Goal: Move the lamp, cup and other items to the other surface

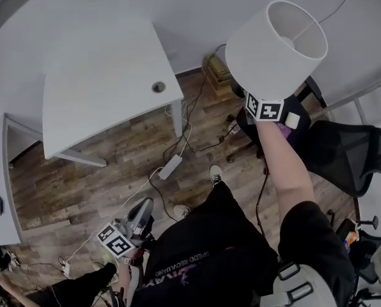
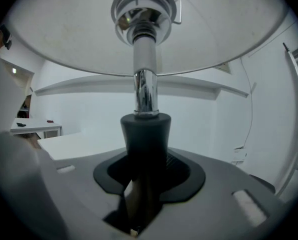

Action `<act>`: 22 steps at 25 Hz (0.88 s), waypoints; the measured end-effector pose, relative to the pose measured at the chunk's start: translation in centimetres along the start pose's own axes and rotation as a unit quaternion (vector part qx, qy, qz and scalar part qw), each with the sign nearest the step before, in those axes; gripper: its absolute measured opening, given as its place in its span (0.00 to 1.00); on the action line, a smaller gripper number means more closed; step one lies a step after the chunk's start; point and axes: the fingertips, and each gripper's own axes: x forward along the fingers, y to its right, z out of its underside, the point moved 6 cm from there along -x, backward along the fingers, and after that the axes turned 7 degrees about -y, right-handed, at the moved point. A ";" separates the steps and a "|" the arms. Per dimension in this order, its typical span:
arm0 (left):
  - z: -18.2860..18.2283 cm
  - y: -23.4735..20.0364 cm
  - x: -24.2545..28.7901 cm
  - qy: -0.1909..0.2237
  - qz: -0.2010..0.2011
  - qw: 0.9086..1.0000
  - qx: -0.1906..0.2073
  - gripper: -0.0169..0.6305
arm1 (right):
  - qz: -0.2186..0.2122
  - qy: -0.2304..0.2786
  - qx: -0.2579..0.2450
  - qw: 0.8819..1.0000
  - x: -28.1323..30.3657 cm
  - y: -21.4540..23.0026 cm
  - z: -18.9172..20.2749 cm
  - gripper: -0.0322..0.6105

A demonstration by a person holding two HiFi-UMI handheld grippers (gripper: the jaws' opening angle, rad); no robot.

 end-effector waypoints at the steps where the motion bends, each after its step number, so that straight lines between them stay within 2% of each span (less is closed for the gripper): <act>1: 0.1 0.0 0.7 -0.005 0.001 1.000 0.000 0.02 | 0.006 0.001 0.003 1.000 -0.2 1.2 0.2 0.28; 8: 0.9 1.6 9.7 -0.051 0.021 0.998 -0.007 0.02 | 0.042 -0.008 0.025 0.999 -1.4 11.5 2.4 0.28; 14: 2.5 3.2 18.9 -0.097 0.031 0.995 -0.010 0.02 | 0.066 -0.010 0.015 0.998 -1.4 20.6 5.0 0.28; 22: 4.0 4.2 27.8 -0.146 0.013 0.989 -0.014 0.02 | 0.090 -0.023 0.068 0.993 0.5 29.4 12.1 0.28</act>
